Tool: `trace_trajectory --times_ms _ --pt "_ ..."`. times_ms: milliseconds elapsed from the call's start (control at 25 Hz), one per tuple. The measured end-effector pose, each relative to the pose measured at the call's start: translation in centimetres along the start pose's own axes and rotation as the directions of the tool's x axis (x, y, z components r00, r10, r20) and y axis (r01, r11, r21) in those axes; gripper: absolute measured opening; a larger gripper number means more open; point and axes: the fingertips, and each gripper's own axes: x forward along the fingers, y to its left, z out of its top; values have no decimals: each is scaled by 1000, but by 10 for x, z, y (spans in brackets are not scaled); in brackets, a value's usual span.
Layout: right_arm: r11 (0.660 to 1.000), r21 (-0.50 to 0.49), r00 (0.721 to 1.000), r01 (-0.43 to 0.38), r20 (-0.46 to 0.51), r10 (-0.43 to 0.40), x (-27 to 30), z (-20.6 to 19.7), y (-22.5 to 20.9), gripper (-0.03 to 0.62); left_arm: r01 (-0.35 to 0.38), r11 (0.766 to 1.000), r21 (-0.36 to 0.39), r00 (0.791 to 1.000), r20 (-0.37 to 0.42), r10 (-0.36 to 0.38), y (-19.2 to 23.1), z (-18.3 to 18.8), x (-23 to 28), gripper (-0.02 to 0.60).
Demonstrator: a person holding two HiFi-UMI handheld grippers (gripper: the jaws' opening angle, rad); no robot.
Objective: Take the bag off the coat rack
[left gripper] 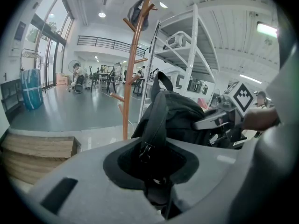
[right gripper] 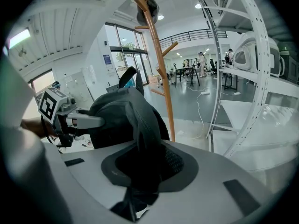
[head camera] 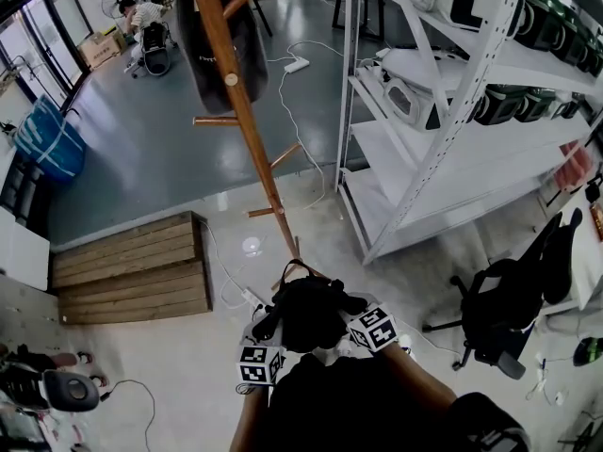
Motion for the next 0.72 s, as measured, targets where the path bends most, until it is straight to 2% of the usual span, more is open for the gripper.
trace_trajectory --times_ms 720 --pt "1000 5 1000 0 -13 1 5 1 -2 87 9 1000 -9 1000 -9 -9 3 -1 5 89"
